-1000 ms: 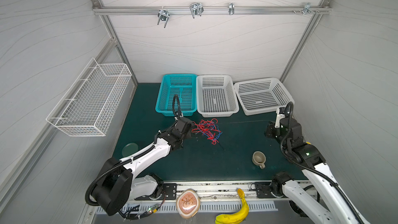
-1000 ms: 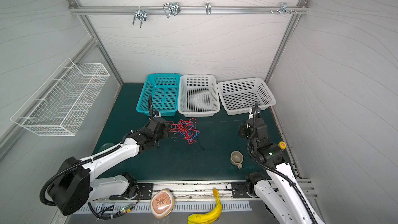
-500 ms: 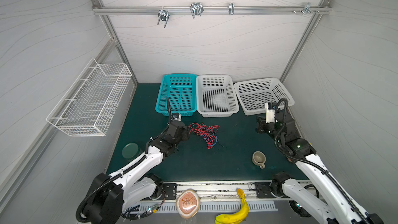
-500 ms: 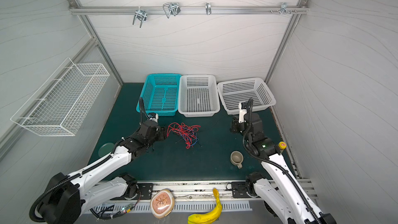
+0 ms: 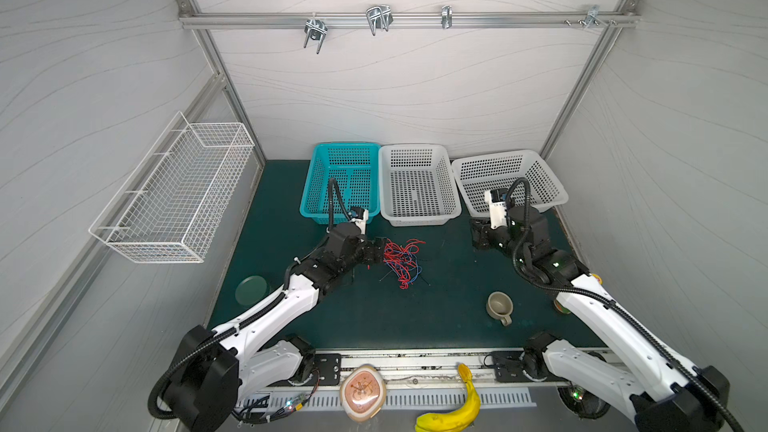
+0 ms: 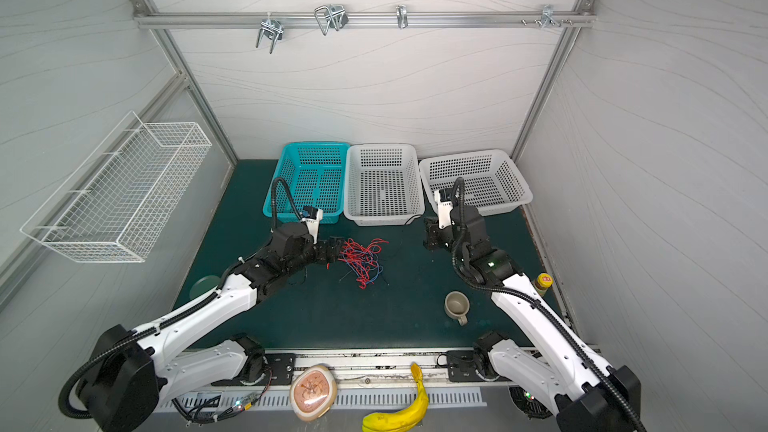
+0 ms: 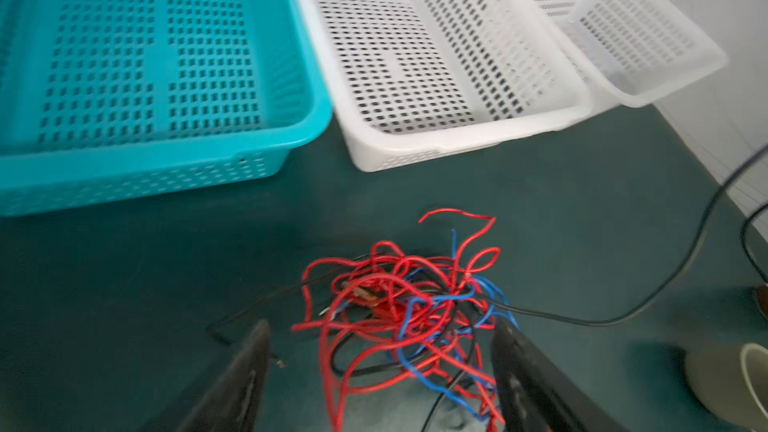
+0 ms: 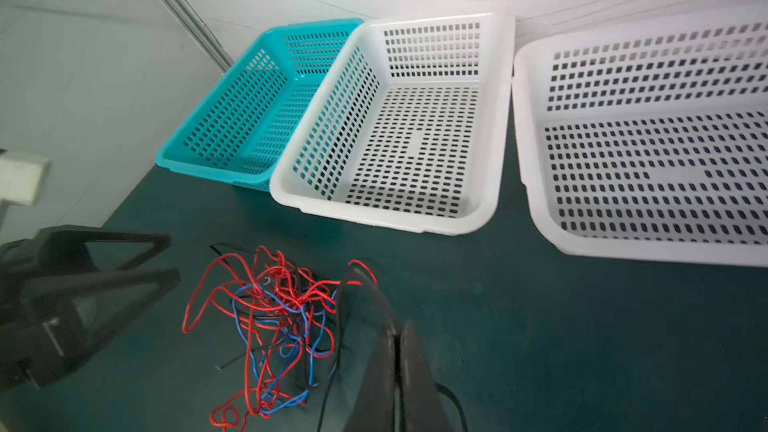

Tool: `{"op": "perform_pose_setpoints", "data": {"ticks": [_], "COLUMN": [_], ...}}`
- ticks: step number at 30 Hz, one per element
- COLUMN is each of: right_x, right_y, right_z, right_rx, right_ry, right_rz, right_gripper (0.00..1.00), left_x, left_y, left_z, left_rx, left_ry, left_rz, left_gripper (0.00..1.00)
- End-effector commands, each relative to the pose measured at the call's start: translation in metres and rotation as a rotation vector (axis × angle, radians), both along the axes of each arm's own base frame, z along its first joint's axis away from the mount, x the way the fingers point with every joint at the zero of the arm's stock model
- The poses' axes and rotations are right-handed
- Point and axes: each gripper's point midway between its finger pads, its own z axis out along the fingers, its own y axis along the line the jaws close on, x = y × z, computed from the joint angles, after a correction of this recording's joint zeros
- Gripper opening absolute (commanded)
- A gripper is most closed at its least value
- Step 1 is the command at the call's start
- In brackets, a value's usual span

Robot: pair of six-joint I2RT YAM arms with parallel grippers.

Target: Untangle the cables

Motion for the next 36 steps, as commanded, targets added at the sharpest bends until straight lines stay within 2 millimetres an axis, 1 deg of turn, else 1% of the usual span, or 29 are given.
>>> {"op": "perform_pose_setpoints", "data": {"ticks": [1, 4, 7, 9, 13, 17, 20, 23, 25, 27, 28, 32, 33, 36], "right_x": [0.008, 0.014, 0.017, 0.02, 0.023, 0.022, 0.02, 0.017, 0.016, 0.014, 0.013, 0.012, 0.012, 0.011], "right_y": [0.008, 0.012, 0.014, 0.013, 0.01, 0.009, 0.008, 0.003, 0.0, -0.002, -0.003, -0.003, -0.004, -0.008], "right_z": [0.021, 0.02, 0.018, 0.016, 0.013, 0.014, 0.02, 0.025, 0.026, 0.026, 0.024, 0.014, 0.01, -0.004], "right_rx": [0.043, 0.035, 0.022, 0.009, -0.018, -0.02, -0.013, -0.012, -0.01, -0.008, -0.01, -0.019, -0.022, -0.039], "right_ry": [-0.034, -0.018, 0.002, 0.016, 0.033, 0.028, 0.01, -0.006, -0.013, -0.017, -0.015, 0.006, 0.015, 0.042], "right_rz": [0.001, 0.004, 0.005, -0.006, -0.025, -0.026, -0.023, -0.035, -0.043, -0.046, -0.048, -0.045, -0.049, -0.069], "right_gripper": [0.0, 0.0, 0.0, 0.0, 0.0, 0.0, 0.0, 0.0, 0.0, 0.0, 0.0, 0.0, 0.0, 0.05], "left_x": [0.001, -0.004, -0.009, -0.012, -0.01, 0.002, 0.009, 0.011, 0.013, 0.016, 0.016, 0.014, 0.013, 0.011], "left_y": [-0.054, -0.086, -0.11, -0.122, -0.138, -0.145, -0.15, -0.157, -0.16, -0.161, -0.161, -0.166, -0.168, -0.17], "left_z": [0.029, 0.021, 0.011, 0.007, -0.003, -0.016, -0.024, -0.028, -0.028, -0.028, -0.03, -0.02, -0.015, 0.007], "left_rx": [-0.01, -0.002, 0.022, 0.034, 0.054, 0.079, 0.097, 0.091, 0.084, 0.091, 0.099, 0.06, 0.042, -0.008], "left_ry": [-0.128, -0.137, -0.143, -0.149, -0.128, -0.098, -0.06, -0.029, -0.006, 0.022, 0.038, 0.052, 0.048, 0.019], "left_rz": [-0.202, -0.313, -0.402, -0.446, -0.493, -0.471, -0.456, -0.472, -0.459, -0.451, -0.446, -0.451, -0.457, -0.464], "left_gripper": [0.85, 0.85, 0.85, 0.85, 0.83, 0.77, 0.67, 0.49, 0.3, 0.05, 0.0, 0.0, 0.0, 0.0]}}
